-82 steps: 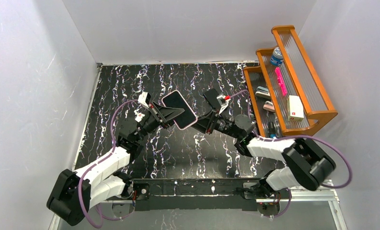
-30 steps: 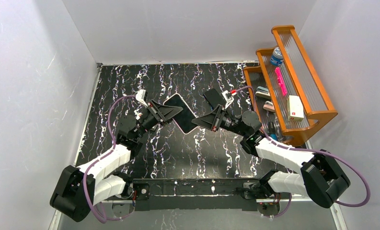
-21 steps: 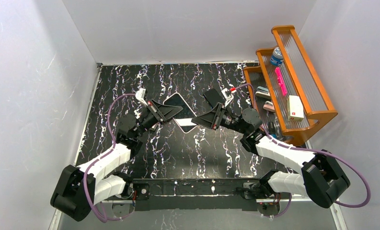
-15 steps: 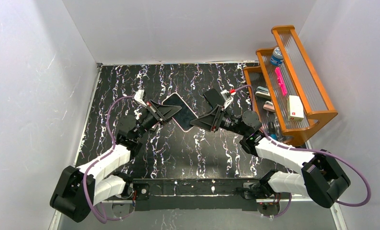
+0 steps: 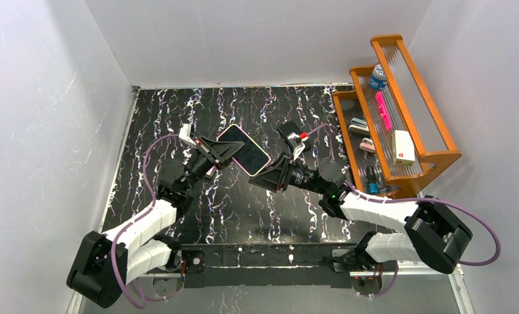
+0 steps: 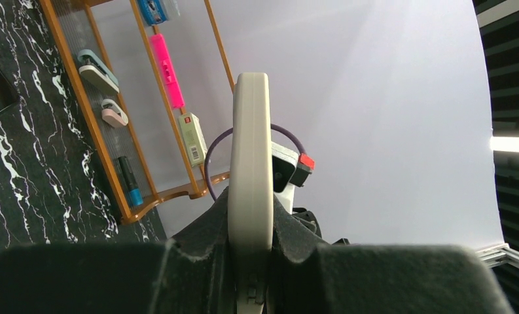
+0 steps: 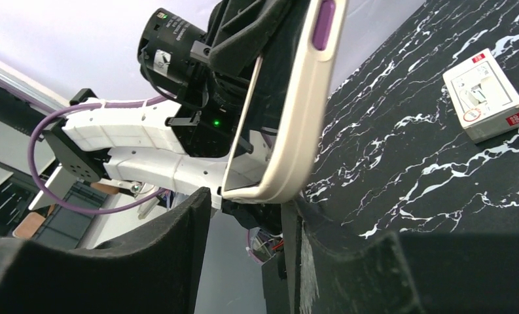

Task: Take the phone out of the phone case
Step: Remove the phone case from the phone.

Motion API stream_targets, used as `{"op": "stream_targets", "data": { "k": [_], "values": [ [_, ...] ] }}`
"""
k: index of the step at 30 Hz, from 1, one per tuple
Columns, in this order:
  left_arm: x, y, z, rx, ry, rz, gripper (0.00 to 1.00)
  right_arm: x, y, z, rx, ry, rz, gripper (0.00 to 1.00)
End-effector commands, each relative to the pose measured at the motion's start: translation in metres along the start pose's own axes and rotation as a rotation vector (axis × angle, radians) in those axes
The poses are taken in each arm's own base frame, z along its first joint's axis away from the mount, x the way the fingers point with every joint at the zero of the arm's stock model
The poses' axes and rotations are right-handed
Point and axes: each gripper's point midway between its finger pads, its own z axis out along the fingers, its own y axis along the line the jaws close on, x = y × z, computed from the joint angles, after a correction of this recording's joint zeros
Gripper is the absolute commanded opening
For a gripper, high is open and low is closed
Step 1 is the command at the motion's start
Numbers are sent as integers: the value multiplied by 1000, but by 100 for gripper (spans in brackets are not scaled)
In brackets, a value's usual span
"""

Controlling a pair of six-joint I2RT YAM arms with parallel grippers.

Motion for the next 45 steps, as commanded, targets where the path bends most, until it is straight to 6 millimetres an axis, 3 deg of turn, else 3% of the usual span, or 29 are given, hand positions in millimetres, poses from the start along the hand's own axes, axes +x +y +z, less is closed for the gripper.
{"op": "stream_targets", "data": {
  "k": [1,10,21,26,33,37,41,45],
  "values": [
    [-6,-28,-6,96,-36,8,0,-20,16,8,-62,-80,-95,50],
    [-4,-29,-8,100,-31,5,0,-27,19,10,-72,-111,-102,48],
    [0,-20,-8,65,-5,-145,0,0,4,7,-81,29,-342,16],
    [3,-28,-9,80,18,-177,0,7,-1,10,-105,114,-484,12],
    [8,-37,-9,97,58,-191,0,0,-9,14,-153,151,-557,5],
    [11,-43,-8,109,84,-171,0,-16,-26,13,-67,120,-492,1],
    [15,-56,-7,141,121,-141,0,-40,-62,5,103,50,-267,1],
    [16,-68,-7,171,139,-120,0,-41,-85,-5,156,19,-78,1]
  ]
}}
